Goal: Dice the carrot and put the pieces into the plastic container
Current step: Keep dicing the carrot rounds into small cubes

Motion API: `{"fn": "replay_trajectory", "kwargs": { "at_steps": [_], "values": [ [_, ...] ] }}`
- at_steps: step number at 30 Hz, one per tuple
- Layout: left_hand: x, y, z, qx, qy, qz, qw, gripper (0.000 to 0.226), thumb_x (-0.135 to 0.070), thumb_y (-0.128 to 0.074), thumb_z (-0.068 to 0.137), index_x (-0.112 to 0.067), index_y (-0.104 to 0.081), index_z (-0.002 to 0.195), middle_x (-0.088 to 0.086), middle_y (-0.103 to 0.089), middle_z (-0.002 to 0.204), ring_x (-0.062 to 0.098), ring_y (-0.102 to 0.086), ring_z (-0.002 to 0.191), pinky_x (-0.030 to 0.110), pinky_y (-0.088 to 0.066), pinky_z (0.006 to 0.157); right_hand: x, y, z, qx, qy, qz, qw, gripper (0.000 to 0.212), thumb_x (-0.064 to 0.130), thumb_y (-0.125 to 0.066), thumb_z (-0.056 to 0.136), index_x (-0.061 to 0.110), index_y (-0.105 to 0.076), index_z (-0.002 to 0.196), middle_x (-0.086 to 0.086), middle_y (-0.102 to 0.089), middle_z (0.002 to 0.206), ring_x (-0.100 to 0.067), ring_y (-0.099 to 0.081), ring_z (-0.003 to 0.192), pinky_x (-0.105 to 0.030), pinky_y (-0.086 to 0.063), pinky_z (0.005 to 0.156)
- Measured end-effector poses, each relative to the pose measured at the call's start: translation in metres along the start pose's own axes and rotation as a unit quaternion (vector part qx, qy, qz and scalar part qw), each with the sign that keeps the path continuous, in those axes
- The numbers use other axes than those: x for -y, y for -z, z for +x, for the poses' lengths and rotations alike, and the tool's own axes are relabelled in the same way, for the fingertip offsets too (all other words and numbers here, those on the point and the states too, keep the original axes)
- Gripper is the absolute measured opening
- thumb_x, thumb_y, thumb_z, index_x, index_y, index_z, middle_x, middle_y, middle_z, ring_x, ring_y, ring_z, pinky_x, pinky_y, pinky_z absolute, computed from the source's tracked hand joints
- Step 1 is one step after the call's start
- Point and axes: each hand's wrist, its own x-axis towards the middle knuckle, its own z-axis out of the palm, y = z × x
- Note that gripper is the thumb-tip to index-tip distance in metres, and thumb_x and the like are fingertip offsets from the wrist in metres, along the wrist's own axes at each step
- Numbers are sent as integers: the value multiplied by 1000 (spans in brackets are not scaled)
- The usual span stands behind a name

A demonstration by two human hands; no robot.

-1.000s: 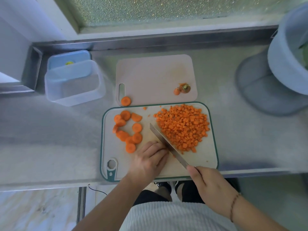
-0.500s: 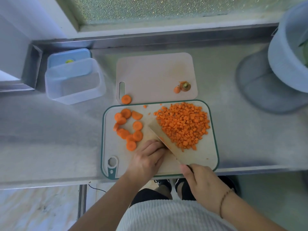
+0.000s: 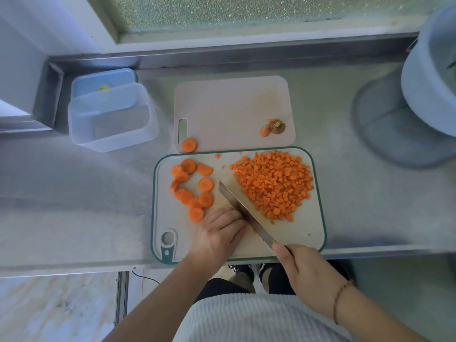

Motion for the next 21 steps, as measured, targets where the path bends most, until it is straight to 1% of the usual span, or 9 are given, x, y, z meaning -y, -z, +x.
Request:
{"fn": "replay_trajectory", "kwargs": {
  "at_steps": [3,5,8,10,12,15,17,19,21],
  "values": [
    [1,2,-1,-3,-1,-7,1000,8,-6,-70,93,-2,-76,90,8,-72,99,27,-69,93,38,-56,81,1,1,-4,-13,9,29,999,79,76,-10,85,15,-57,70,-4,-61,66,-12,-59,65,-35,-51,71],
    [2,3,-2,-1,-2,-6,1000,7,-5,-70,92,-2,-76,89,8,-72,98,26,-68,93,37,-56,82,-1,2,-11,-13,11,51,999,71,71,-15,88,19,-60,74,1,-64,70,-7,-61,72,-29,-51,76],
    [3,3,-3,0,-15,3,1000,5,-3,-71,91,-2,-76,89,8,-73,98,27,-68,93,35,-56,84,-2,4,-18,-4,33,65,997,53,58,-22,94,29,-65,104,18,-67,101,6,-56,103,-11,-41,95],
    [4,2,-2,-3,-18,1,1000,5,-4,-72,90,-2,-77,89,7,-73,98,26,-68,93,35,-56,84,-2,4,-18,5,33,56,998,52,56,-24,94,30,-63,115,19,-65,111,9,-52,111,-5,-35,97],
    [3,3,-2,-8,-14,2,1000,6,-4,-72,90,-2,-77,89,7,-74,98,25,-69,93,35,-57,84,-3,3,-18,17,25,54,998,56,59,-22,93,29,-63,117,18,-66,112,8,-53,112,-3,-34,96],
    [4,2,-3,-8,-8,3,1000,8,-5,-71,91,-2,-78,89,6,-74,99,25,-69,93,34,-57,85,-3,1,-18,27,17,52,998,71,71,-14,89,26,-65,109,8,-69,106,-2,-57,108,-16,-42,96],
    [5,1,-4,-10,1,-6,1000,7,-5,-72,91,-2,-78,89,6,-74,98,25,-70,92,35,-57,83,-1,-1,-15,24,10,44,999,69,71,-12,88,27,-65,100,9,-68,99,0,-57,101,-16,-43,92],
    [5,0,-4,-13,6,-14,1000,7,-5,-72,91,-3,-78,88,6,-75,98,24,-70,91,35,-57,81,5,1,-10,23,-4,20,1000,63,67,-14,87,26,-60,81,7,-63,78,0,-57,80,-16,-45,78],
    [5,0,-3,-15,11,-17,1000,8,-7,-72,91,-3,-79,88,5,-75,97,23,-70,91,34,-57,82,10,1,-5,17,0,7,1000,62,67,-15,86,21,-54,70,3,-55,63,-7,-52,64,-23,-46,68]
  ]
}}
